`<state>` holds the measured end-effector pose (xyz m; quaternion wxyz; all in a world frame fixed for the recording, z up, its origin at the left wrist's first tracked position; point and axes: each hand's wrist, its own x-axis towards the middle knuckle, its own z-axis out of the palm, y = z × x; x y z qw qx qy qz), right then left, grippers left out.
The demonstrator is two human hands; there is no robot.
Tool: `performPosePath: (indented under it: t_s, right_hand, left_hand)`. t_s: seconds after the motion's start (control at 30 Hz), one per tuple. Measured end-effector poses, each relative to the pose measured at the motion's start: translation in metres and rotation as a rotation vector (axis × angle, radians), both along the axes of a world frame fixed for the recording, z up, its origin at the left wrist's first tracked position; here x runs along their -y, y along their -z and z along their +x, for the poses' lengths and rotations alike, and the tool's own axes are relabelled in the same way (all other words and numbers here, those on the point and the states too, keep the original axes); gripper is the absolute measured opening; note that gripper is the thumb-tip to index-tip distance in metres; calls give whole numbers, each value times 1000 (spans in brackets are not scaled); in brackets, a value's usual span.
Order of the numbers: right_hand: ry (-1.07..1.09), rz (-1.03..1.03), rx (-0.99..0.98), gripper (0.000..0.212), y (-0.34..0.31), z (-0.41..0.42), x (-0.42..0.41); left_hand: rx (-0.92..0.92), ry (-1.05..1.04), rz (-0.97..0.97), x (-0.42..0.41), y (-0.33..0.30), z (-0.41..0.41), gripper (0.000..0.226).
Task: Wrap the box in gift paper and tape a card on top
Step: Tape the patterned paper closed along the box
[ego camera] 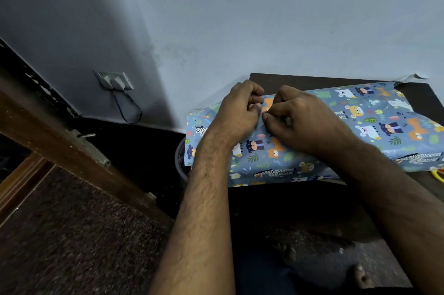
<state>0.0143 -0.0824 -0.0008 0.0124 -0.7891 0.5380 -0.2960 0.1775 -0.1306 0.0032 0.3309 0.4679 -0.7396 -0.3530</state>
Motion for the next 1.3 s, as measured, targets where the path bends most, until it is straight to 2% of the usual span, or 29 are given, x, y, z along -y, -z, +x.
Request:
performPosePath:
  t_s: [0.2, 0.3, 0.4, 0.47, 0.5, 0.6, 0.7, 0.83, 0.93, 1.03, 1.2, 1.3]
  right_hand:
    - [10, -3, 26, 34, -2, -4, -9]
    - [-4, -15, -49, 30, 1, -8, -19]
    - [-1, -15, -156, 33, 4, -16, -32]
    - [45, -13, -202, 39, 4, -22, -42]
    - [80, -26, -228, 40, 5, -25, -48]
    - [178, -76, -290, 41, 4, -35, -65]
    - [261, -85, -277, 40, 0, -49, -81]
    - [404, -51, -151, 30, -9, -67, -107]
    - [497, -34, -50, 16, -12, -81, -131]
    - [600, 19, 30, 17, -9, -106, -159]
    - [781, 148, 230, 26, -3, -168, -194]
    - [824, 328, 233, 34, -4, -193, -190]
  left_hand:
    - [93, 24, -74, 2, 1, -2, 22]
    - [180, 1, -150, -4, 2, -9, 26]
    - [374, -64, -202, -17, -2, -17, 39]
    - [531, -100, -262, -28, -4, -21, 40]
    - [552, -113, -274, -33, -4, -24, 37]
    - [534, -133, -294, -48, -5, -36, 27]
    - [494, -98, -329, -62, -2, -62, 32]
    - [254, -81, -319, -91, -7, -101, 34]
    - [121, -45, -307, -122, -2, -129, 47]
    - [35, 28, -345, -149, 13, -150, 48]
    - [170, 163, -558, -159, 29, -179, 43]
    - [258, 238, -641, -157, 30, -197, 43]
